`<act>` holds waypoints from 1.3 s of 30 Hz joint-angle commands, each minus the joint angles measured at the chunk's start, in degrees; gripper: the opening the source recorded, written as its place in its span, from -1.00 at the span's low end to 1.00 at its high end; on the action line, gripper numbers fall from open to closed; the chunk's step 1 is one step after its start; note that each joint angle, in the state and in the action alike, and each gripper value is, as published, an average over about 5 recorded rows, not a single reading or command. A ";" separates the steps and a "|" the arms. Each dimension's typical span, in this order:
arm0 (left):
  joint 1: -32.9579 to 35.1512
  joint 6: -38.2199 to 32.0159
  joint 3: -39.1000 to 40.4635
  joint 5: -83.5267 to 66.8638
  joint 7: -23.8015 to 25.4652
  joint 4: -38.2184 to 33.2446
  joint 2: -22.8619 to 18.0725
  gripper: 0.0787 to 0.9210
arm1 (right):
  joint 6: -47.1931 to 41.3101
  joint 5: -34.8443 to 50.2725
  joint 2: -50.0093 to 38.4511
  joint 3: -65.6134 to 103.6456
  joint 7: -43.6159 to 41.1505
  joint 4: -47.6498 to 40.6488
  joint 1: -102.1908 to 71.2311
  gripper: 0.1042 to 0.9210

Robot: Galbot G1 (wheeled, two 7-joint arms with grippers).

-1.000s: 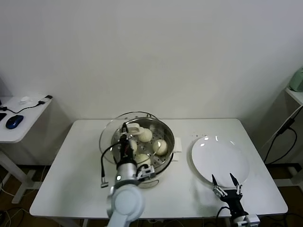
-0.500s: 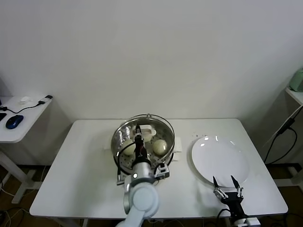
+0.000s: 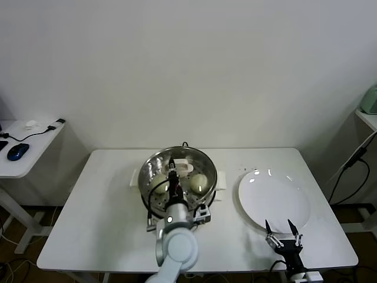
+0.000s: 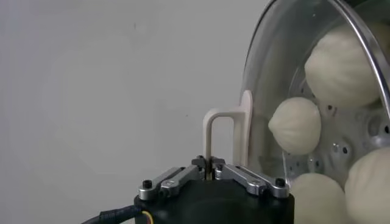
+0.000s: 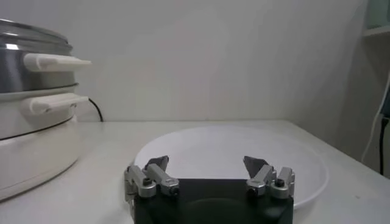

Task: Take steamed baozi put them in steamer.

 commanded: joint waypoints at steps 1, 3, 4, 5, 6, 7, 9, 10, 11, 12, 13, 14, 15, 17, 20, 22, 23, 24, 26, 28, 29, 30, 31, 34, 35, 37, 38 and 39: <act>-0.35 0.17 0.24 0.44 0.13 0.55 -1.13 -0.86 | 0.22 -0.08 0.14 0.03 0.05 -0.06 0.09 0.76; -0.23 0.16 0.23 0.43 0.05 0.59 -1.13 -0.86 | 0.31 -0.13 0.19 0.05 0.11 -0.08 0.14 0.76; -0.16 0.14 0.23 0.43 0.01 0.62 -1.12 -0.86 | 0.37 -0.19 0.24 0.05 0.14 -0.11 0.18 0.76; -0.10 0.11 0.22 0.42 -0.05 0.67 -1.12 -0.86 | 0.45 -0.35 0.29 0.06 0.18 -0.16 0.22 0.76; -0.06 0.09 0.17 0.41 -0.13 0.78 -1.10 -0.86 | 0.55 -0.57 0.38 0.07 0.22 -0.22 0.27 0.76; -0.05 0.07 0.08 0.40 -0.19 0.91 -1.06 -0.86 | 0.67 -0.83 0.47 0.07 0.25 -0.26 0.31 0.76; -0.03 0.06 -0.23 0.33 -0.30 1.14 -0.96 -0.86 | 0.84 -1.31 0.63 0.02 0.27 -0.31 0.36 0.76; -0.02 0.06 -0.38 0.27 -0.38 1.20 -0.89 -0.86 | 0.87 -1.45 0.70 -0.01 0.25 -0.32 0.38 0.76; 0.01 0.06 -0.51 0.19 -0.47 1.25 -0.83 -0.86 | 0.86 -1.55 0.74 -0.06 0.20 -0.31 0.41 0.76; 0.05 0.05 -0.64 0.12 -0.61 1.31 -0.78 -0.86 | 0.84 -1.60 0.76 -0.09 0.14 -0.29 0.43 0.76; 0.07 0.03 -0.77 0.05 -0.78 1.38 -0.75 -0.86 | 0.80 -1.63 0.77 -0.12 0.07 -0.28 0.47 0.76; 0.10 -0.01 -0.90 0.02 -0.99 1.46 -0.73 -0.86 | 0.75 -1.66 0.78 -0.13 0.00 -0.25 0.52 0.76; 0.12 -0.04 -1.03 -0.01 -1.17 1.54 -0.70 -0.85 | 0.69 -1.65 0.78 -0.15 -0.06 -0.24 0.57 0.76; 0.22 -0.12 -1.19 -0.02 -1.40 1.50 -0.64 -0.79 | 0.57 -1.62 0.75 -0.15 -0.16 -0.23 0.69 0.76; 0.59 -0.21 -1.06 -0.21 -1.38 0.79 -0.46 -0.60 | 0.34 -1.56 0.68 -0.15 -0.26 -0.24 0.90 0.76; 0.90 -0.29 -0.79 -0.52 -1.28 0.08 -0.25 -0.44 | 0.15 -1.52 0.66 -0.15 -0.29 -0.21 1.03 0.76; 1.04 -0.35 -0.63 -0.84 -1.24 -0.32 -0.10 -0.36 | 0.02 -1.51 0.66 -0.15 -0.31 -0.19 1.08 0.76; 1.16 -0.41 -0.49 -1.17 -1.19 -0.75 0.05 -0.27 | -0.11 -1.50 0.66 -0.16 -0.34 -0.16 1.11 0.76; 1.45 -0.58 -0.20 -1.92 -1.06 -1.76 0.45 -0.13 | -0.45 -1.49 0.61 -0.23 -0.45 -0.16 1.17 0.76; 1.80 -0.70 0.11 -2.61 -0.86 -2.97 0.97 0.01 | -0.80 -1.54 0.54 -0.35 -0.71 -0.26 1.27 0.76; 1.99 -0.76 0.29 -2.94 -0.74 -3.68 1.28 0.08 | -0.98 -1.58 0.50 -0.42 -0.85 -0.35 1.38 0.76; 2.18 -0.80 0.47 -3.32 -0.62 -4.44 1.60 0.16 | -1.14 -1.63 0.49 -0.50 -0.97 -0.45 1.53 0.76; 2.40 -0.85 0.61 -3.74 -0.50 -5.28 1.98 0.22 | -1.29 -1.67 0.50 -0.58 -1.05 -0.53 1.67 0.76; 3.38 -1.33 0.87 -5.49 -0.26 -8.34 3.49 0.42 | -1.55 -1.84 0.59 -0.87 -0.73 -0.45 2.02 0.76; 3.83 -1.62 0.87 -6.08 -0.25 -9.36 4.16 0.49 | -1.56 -1.83 0.62 -0.97 -0.49 -0.31 2.06 0.76; 4.89 -2.51 0.69 -7.01 -0.51 -11.09 5.48 0.62 | -1.42 -1.73 0.63 -1.17 0.00 -0.01 2.07 0.76; 5.48 -2.89 0.57 -7.46 -0.80 -11.78 6.04 0.67 | -1.37 -1.68 0.62 -1.23 0.17 0.09 2.06 0.76; 6.11 -3.22 0.39 -8.03 -1.21 -12.41 6.60 0.71 | -1.28 -1.64 0.61 -1.29 0.21 0.17 2.06 0.76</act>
